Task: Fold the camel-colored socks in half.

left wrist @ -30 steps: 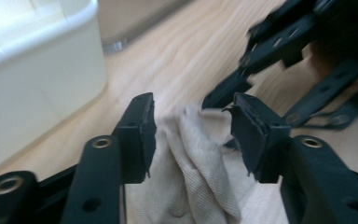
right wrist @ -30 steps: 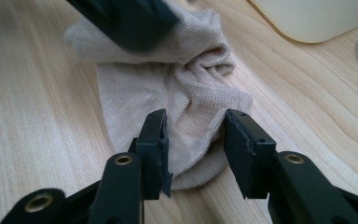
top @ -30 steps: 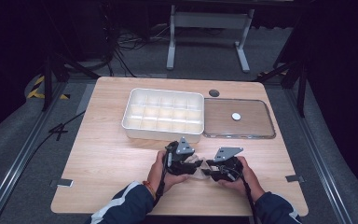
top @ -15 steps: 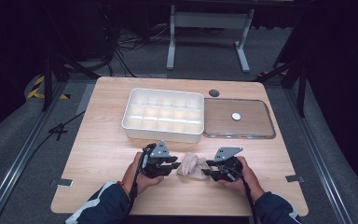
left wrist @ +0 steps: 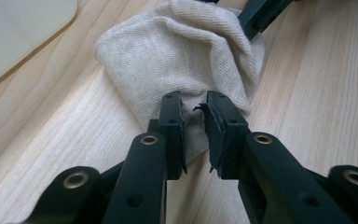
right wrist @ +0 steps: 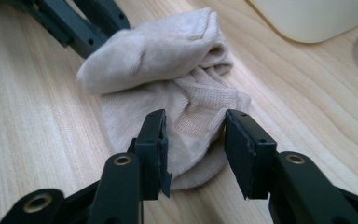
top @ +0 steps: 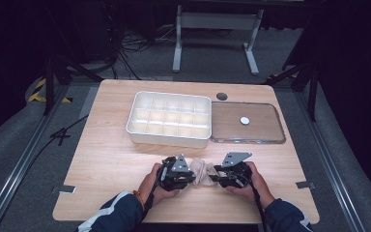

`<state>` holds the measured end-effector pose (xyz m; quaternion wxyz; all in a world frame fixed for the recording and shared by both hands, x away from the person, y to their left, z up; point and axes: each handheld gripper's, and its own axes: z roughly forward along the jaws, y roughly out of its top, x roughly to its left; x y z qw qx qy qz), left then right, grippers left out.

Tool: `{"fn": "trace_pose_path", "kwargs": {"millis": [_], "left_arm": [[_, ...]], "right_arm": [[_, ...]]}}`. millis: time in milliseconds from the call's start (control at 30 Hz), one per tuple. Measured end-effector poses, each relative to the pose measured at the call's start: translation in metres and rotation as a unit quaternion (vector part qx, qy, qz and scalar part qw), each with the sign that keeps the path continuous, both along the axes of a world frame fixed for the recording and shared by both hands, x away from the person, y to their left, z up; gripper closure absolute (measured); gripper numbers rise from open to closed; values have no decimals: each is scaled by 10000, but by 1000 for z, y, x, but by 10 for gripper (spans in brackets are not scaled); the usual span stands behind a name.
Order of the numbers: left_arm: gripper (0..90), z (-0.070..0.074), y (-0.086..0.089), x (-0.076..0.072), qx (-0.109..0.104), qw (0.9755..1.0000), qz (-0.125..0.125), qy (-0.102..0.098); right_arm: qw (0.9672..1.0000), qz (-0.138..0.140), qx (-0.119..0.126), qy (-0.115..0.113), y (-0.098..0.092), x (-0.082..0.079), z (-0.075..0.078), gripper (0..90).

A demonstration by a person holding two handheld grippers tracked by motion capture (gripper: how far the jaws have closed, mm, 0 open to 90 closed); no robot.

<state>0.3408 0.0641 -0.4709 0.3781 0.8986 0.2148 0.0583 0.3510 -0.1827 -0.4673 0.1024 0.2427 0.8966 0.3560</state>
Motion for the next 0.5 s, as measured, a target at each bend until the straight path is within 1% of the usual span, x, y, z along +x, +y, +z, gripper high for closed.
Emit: {"fn": "trace_pose_path", "kwargs": {"millis": [67,167,233,300,400,467,500], "left_arm": [[768,-1,0,0,-14,10000,10,-1],[768,-3,-1,-1,-72,10000,47,0],[769,-3,-2,-1,-47,10000,51,-34],[769,-3,-3,-1,-12,10000,80,-56],[770,-3,-4,-2,-5,9999,101,-84],[769,-3,-3,-1,-38,9999,111,-88],[769,-3,-3,-1,-41,9999,112,-87]], "right_arm": [[9999,-16,93,-75,-2,-1,5,607],[9988,-101,372,-309,-2,-5,20,634],[9972,-75,618,-426,3,-8,28,656],[9958,16,741,-532,13,-11,35,691],[9947,215,731,-684,29,-16,38,743],[9950,269,655,-705,35,-16,36,769],[9954,297,635,-654,37,-15,34,781]]}}
